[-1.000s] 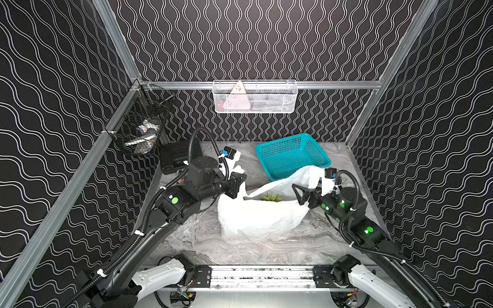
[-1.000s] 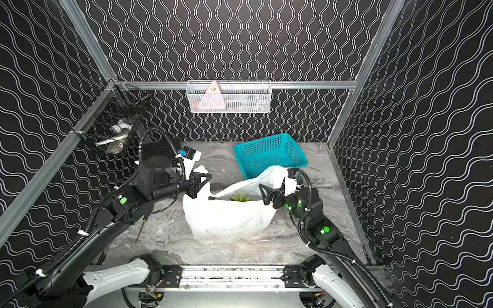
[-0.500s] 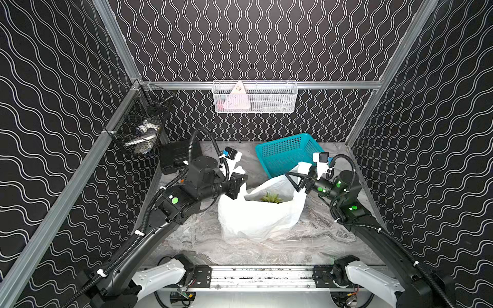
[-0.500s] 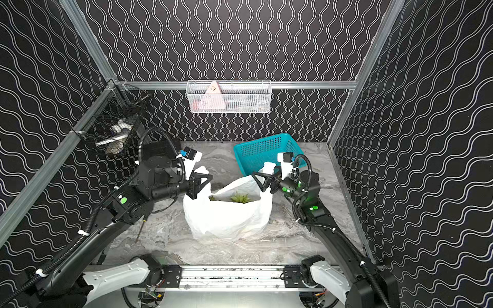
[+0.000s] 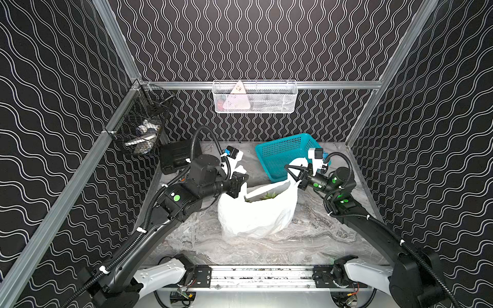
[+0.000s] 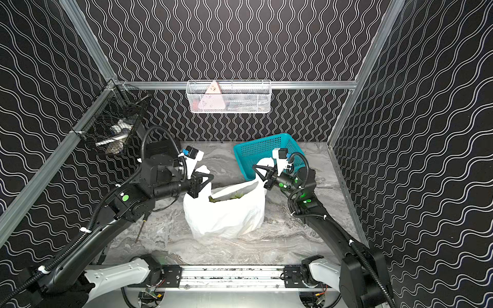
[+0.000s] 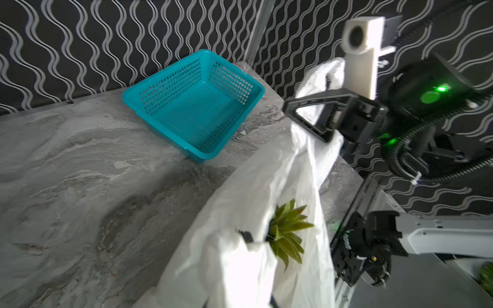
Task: Place the pineapple into a plastic bag & tie a knot
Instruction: Cross the plastic bag at the center of the board.
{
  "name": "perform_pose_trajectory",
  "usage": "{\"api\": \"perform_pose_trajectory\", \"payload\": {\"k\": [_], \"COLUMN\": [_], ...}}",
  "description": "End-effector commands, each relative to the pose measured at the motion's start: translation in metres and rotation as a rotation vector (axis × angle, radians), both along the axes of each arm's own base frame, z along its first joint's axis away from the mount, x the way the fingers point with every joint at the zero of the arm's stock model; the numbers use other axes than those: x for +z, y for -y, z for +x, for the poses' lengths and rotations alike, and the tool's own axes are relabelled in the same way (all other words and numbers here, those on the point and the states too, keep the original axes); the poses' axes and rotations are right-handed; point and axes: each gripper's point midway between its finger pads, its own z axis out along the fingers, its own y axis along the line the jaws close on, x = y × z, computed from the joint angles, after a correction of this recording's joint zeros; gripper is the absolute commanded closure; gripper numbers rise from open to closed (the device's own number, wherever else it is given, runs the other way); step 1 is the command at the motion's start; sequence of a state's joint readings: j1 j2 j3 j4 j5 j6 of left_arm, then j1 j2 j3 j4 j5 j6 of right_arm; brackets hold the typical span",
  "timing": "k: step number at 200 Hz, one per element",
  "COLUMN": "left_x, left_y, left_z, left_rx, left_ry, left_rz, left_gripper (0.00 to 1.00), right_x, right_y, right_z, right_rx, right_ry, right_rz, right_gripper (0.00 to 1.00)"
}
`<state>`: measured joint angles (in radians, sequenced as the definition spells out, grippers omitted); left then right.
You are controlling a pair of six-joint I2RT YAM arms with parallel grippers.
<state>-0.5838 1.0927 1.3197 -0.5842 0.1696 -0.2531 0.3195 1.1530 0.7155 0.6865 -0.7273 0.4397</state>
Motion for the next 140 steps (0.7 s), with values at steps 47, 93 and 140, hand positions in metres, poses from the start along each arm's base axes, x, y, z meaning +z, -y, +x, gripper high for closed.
{"api": "perform_pose_trajectory", "payload": {"k": [47,93,140], "left_x": [0.012,0.027,0.009], "left_y": [0.038,0.078,0.062], "left_z": [0.03,0.016,0.026], "left_rx": [0.019,-0.023,0.066], "left_ry": [-0.039,-0.04,-0.033], "left_rz": [-0.112,-0.207,-0.105], "left_gripper": [1.0,1.0,1.0], "right_x": [0.015,0.005,0.005], "right_y": [-0.077,-0.12,-0.12], "right_z": [-0.074,-0.083,-0.097], "right_rx": [0.202,0.321,0.344], "right_ry": [0.099,0.106,0.133], "right_rz": [-0.172,-0.201,-0.152], "right_gripper": [1.0,1.0,1.0]}}
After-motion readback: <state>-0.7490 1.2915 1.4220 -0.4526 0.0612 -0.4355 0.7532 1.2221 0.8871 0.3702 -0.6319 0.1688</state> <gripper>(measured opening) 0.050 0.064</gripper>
